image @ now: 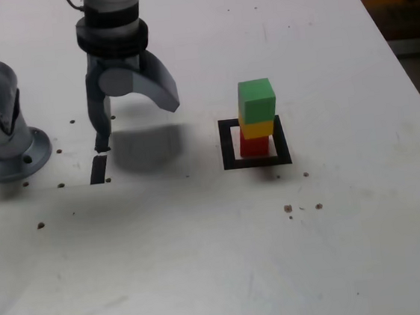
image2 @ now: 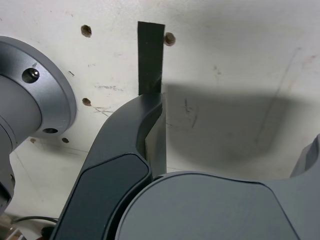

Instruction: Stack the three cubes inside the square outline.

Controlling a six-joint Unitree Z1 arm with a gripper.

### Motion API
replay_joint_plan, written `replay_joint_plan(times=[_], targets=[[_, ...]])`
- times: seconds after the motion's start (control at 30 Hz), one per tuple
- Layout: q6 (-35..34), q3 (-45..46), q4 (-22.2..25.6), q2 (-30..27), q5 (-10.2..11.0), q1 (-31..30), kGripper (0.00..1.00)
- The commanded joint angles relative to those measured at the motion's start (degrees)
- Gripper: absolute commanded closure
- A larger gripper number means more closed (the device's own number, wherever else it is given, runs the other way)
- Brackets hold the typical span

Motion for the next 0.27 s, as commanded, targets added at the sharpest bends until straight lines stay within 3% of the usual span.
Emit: replay_joint_plan(times=[0.0,0.23], targets=[[0.18,0.38,-0.35,-0.17,-0.24,0.03,0.01],[0.56,0.54,-0.64,-0.28,-0.93,0.03,0.01]])
